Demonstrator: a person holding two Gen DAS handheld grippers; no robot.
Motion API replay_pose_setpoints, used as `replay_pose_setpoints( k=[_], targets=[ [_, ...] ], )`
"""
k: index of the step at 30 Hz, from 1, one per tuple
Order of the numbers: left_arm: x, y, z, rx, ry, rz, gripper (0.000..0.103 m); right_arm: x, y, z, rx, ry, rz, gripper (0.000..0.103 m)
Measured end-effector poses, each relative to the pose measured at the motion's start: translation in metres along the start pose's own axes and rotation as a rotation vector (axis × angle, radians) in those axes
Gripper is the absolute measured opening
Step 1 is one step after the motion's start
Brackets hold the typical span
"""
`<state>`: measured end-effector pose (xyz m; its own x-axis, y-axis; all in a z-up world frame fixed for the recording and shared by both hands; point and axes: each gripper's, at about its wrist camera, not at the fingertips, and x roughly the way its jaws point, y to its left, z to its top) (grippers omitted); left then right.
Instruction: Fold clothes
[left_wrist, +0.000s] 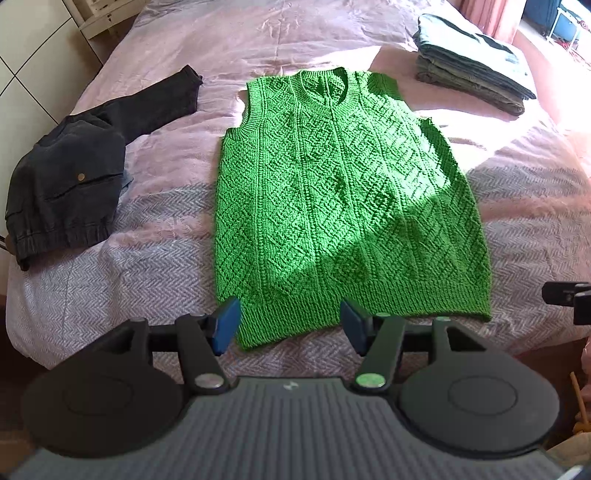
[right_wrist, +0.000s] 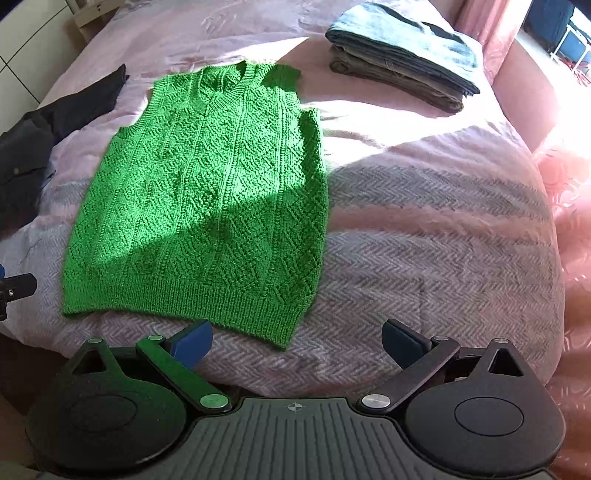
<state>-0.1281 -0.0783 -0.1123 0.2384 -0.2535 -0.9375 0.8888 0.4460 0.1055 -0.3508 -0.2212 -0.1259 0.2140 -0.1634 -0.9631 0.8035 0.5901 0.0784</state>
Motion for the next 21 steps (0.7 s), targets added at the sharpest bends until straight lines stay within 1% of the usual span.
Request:
replay_pose_setpoints(
  k=[4,11,14,17,21],
  targets=[
    [0.021,0.017,0.022,0.013,0.026,-0.009,0.055,0.016,0.011,0.025,0.015,0.016,-0.009,0.100],
    [0.061,0.054,0.074,0.041,0.053,-0.005,0.055,0.046,0.032,0.079,0.033,0.014,-0.036,0.100],
    [0.081,0.067,0.093,0.066,0.066,-0.026,0.056,0.062,0.036,0.098,0.052,0.008,-0.044,0.100],
    [0.106,0.073,0.108,0.097,0.088,-0.046,0.056,0.084,0.038,0.108,0.067,0.026,-0.058,0.100],
    [0.140,0.074,0.121,0.128,0.106,-0.069,0.056,0.120,0.039,0.114,0.068,0.087,-0.057,0.100]
  ],
)
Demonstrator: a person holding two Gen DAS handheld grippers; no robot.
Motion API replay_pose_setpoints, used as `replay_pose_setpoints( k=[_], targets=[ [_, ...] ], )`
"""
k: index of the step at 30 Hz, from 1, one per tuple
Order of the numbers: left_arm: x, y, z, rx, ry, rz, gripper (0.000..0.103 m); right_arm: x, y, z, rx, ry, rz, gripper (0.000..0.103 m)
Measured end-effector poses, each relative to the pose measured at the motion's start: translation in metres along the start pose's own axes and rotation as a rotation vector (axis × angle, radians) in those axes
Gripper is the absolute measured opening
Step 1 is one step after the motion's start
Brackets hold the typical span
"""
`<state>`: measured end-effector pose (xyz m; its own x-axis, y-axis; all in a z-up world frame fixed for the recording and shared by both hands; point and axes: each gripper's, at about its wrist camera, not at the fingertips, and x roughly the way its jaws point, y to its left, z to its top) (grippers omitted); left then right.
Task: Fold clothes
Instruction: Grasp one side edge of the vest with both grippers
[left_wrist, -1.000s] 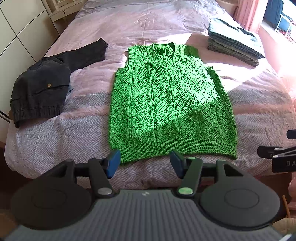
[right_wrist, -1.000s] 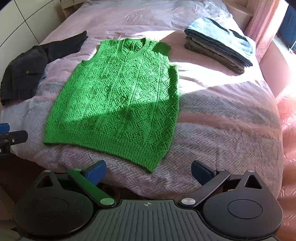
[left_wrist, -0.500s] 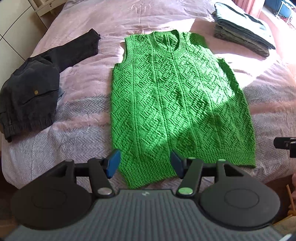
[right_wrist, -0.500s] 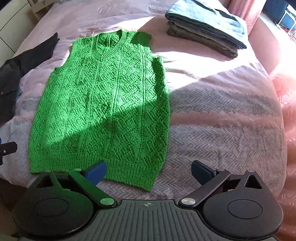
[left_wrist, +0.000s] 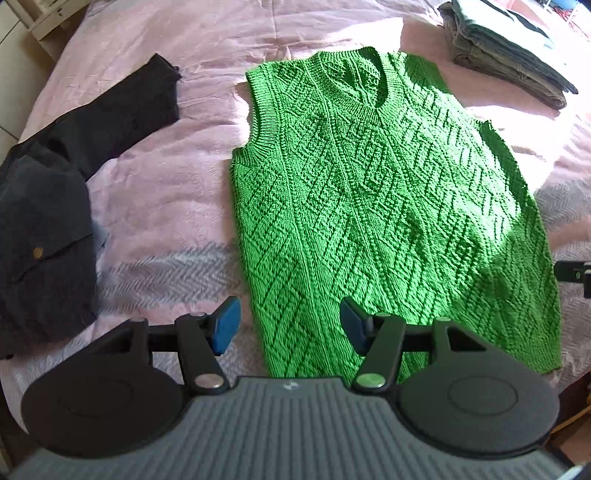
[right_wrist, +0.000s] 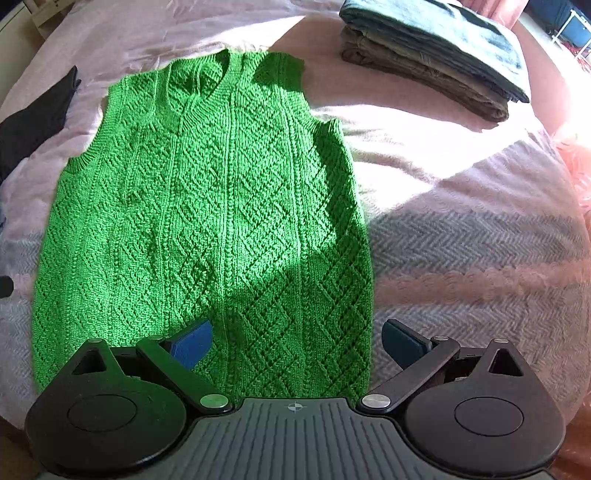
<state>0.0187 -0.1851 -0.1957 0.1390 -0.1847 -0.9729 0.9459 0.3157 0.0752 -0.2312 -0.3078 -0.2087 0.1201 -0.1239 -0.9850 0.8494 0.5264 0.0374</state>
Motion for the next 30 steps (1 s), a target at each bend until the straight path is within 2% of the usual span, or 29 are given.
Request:
replay_pose_setpoints(
  k=[7,11,14,19,25,28,30],
  targets=[
    [0.058,-0.001,0.017,-0.006,0.040,-0.035,0.055,0.057,-0.003,0.021,-0.042,0.048,0.028,0.100],
    [0.084,0.001,0.031,0.006,0.042,-0.070,0.055,0.079,-0.015,0.052,-0.080,0.010,0.079,0.100],
    [0.099,0.010,0.051,0.028,-0.012,-0.085,0.055,0.090,-0.025,0.083,-0.138,-0.057,0.139,0.100],
    [0.129,0.038,0.111,0.075,-0.120,-0.081,0.054,0.110,-0.035,0.149,-0.289,-0.185,0.183,0.100],
    [0.150,0.057,0.198,0.217,-0.260,-0.080,0.054,0.123,-0.040,0.239,-0.401,-0.324,0.234,0.098],
    [0.163,0.067,0.234,0.266,-0.287,-0.129,0.055,0.136,-0.036,0.275,-0.432,-0.335,0.239,0.087],
    [0.173,0.072,0.250,0.287,-0.290,-0.172,0.055,0.148,-0.036,0.292,-0.436,-0.321,0.256,0.087]
  ],
)
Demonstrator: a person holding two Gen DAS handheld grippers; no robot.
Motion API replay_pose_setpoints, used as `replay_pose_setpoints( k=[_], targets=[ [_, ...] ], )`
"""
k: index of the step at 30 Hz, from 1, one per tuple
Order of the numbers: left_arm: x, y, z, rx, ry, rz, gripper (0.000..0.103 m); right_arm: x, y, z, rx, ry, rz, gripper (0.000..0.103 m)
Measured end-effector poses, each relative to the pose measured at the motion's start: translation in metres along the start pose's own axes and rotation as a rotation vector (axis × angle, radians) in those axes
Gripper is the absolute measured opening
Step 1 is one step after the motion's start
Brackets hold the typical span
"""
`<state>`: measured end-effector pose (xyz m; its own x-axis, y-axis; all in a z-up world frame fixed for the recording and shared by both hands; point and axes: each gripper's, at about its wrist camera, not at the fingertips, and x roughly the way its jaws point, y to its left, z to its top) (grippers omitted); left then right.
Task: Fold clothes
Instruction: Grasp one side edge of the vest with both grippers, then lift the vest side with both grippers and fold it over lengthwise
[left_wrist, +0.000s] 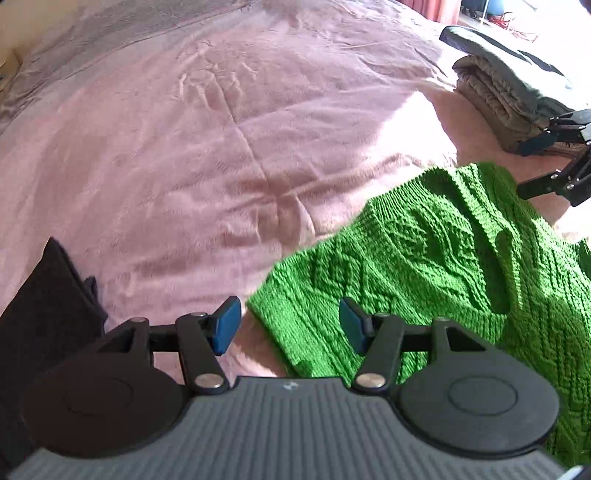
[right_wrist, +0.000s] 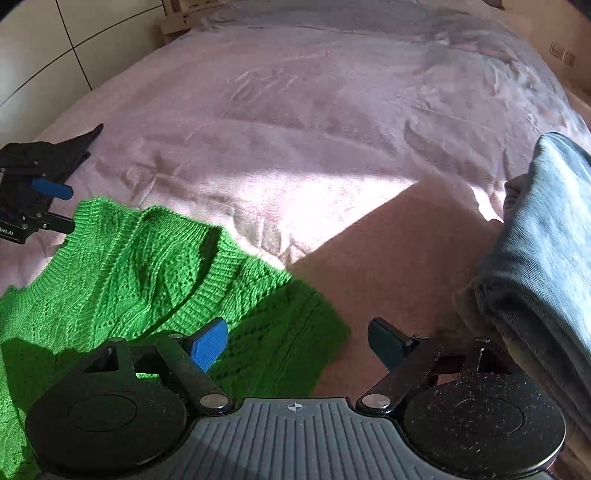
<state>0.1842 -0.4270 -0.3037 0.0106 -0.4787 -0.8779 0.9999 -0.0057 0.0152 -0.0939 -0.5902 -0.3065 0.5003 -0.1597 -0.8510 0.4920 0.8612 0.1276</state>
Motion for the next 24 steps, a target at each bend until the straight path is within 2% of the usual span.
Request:
replay_pose_setpoints(
  k=[2,4,6,8,9,11,12,13,14,15,19,24],
  targets=[
    [0.012,0.009,0.006,0.022,0.011,-0.045,0.055,0.012,-0.010,0.005,0.015,0.001,0.032,0.085],
    [0.023,0.016,0.009,0.041,0.023,-0.084,0.055,0.022,-0.021,0.008,0.047,0.011,0.059,0.077],
    [0.030,0.020,0.007,0.040,0.034,-0.118,0.054,0.029,-0.032,0.007,0.094,0.023,0.098,0.074],
    [0.036,0.025,0.005,0.025,0.050,-0.167,0.052,0.034,-0.039,0.006,0.126,0.039,0.133,0.065],
    [0.038,0.027,0.003,0.017,0.058,-0.190,0.051,0.036,-0.041,0.006,0.136,0.048,0.146,0.056],
    [0.040,0.027,0.001,0.012,0.062,-0.199,0.040,0.040,-0.042,0.005,0.148,0.059,0.157,0.048],
    [0.040,0.027,0.001,0.011,0.057,-0.197,0.028,0.041,-0.042,0.005,0.151,0.062,0.156,0.034],
    [0.040,0.027,0.001,0.008,0.050,-0.196,0.019,0.041,-0.041,0.005,0.161,0.067,0.162,0.024],
    [0.039,0.027,0.001,-0.003,0.046,-0.202,0.009,0.039,-0.041,0.005,0.169,0.061,0.165,0.020],
    [0.036,0.027,0.000,-0.018,0.036,-0.207,0.009,0.036,-0.039,0.005,0.162,0.051,0.163,0.012],
    [0.009,0.026,-0.004,-0.020,-0.030,-0.202,0.008,0.008,-0.029,0.000,0.114,-0.025,0.130,0.008],
    [-0.048,0.017,-0.021,-0.058,-0.126,-0.214,0.007,-0.051,-0.009,-0.016,0.086,-0.133,0.100,0.008]
  ],
)
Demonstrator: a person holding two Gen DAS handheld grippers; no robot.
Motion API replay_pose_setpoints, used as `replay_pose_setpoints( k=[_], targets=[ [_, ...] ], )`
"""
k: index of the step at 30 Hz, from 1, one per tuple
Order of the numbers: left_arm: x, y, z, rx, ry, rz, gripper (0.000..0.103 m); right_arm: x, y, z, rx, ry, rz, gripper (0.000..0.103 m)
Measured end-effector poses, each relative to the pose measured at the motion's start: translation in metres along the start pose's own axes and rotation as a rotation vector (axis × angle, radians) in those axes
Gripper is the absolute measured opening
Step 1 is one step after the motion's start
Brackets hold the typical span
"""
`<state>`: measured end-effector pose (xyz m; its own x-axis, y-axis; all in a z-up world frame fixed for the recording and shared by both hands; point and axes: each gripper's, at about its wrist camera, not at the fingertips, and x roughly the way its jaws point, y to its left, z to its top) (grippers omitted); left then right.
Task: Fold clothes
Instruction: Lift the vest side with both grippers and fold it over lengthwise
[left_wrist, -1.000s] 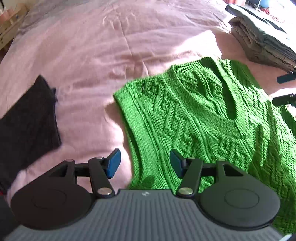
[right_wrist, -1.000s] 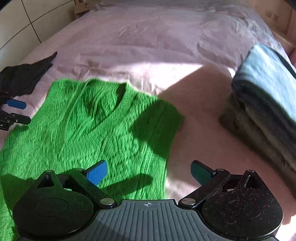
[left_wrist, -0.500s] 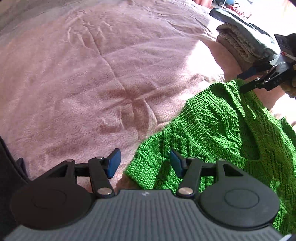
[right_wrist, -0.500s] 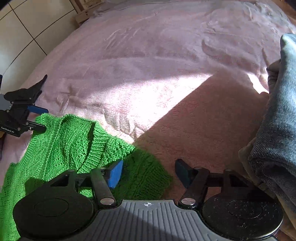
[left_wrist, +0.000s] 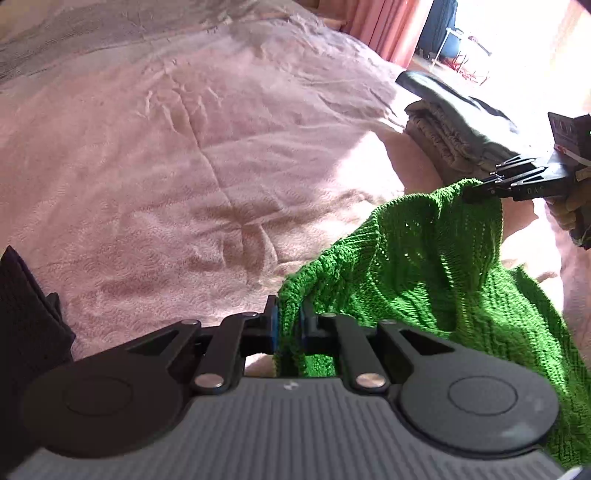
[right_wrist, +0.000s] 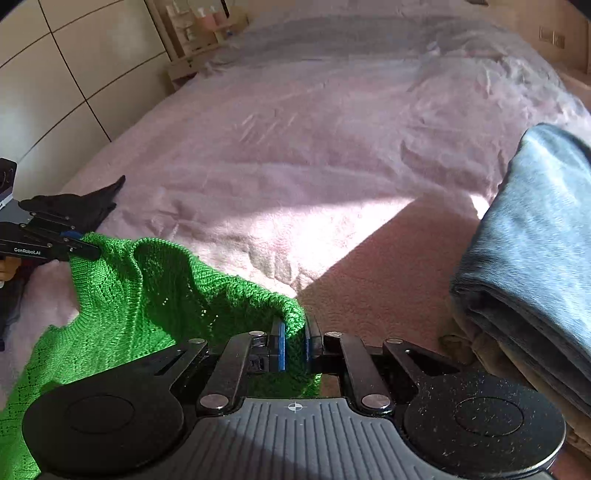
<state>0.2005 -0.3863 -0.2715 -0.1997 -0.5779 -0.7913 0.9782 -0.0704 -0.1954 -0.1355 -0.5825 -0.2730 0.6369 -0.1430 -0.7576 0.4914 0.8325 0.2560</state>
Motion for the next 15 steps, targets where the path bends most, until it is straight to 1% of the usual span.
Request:
replay_pose_setpoints(
  k=[3,6,8,10,12,14,15],
  targets=[
    [-0.038,-0.022,-0.013,-0.001,-0.042,-0.004,0.007,-0.041,0.021,-0.013,-0.023,-0.052,-0.007,0.007],
    [-0.075,-0.048,-0.036,-0.014,-0.077,-0.006,0.007,-0.083,0.044,-0.034,-0.035,-0.094,-0.006,0.007],
    [-0.099,-0.071,-0.058,-0.013,-0.089,-0.005,0.007,-0.112,0.062,-0.054,-0.043,-0.112,-0.005,0.007],
    [-0.122,-0.095,-0.086,-0.020,-0.085,-0.009,0.007,-0.136,0.079,-0.080,-0.048,-0.109,-0.002,0.007],
    [-0.135,-0.118,-0.118,-0.042,-0.053,-0.014,0.007,-0.158,0.095,-0.110,-0.050,-0.085,-0.006,0.007],
    [-0.139,-0.138,-0.155,-0.110,0.005,-0.035,0.008,-0.171,0.109,-0.146,-0.040,-0.012,-0.005,0.008],
    [-0.139,-0.150,-0.178,-0.139,0.042,-0.024,0.010,-0.172,0.116,-0.165,-0.030,0.042,-0.006,0.008]
  ],
)
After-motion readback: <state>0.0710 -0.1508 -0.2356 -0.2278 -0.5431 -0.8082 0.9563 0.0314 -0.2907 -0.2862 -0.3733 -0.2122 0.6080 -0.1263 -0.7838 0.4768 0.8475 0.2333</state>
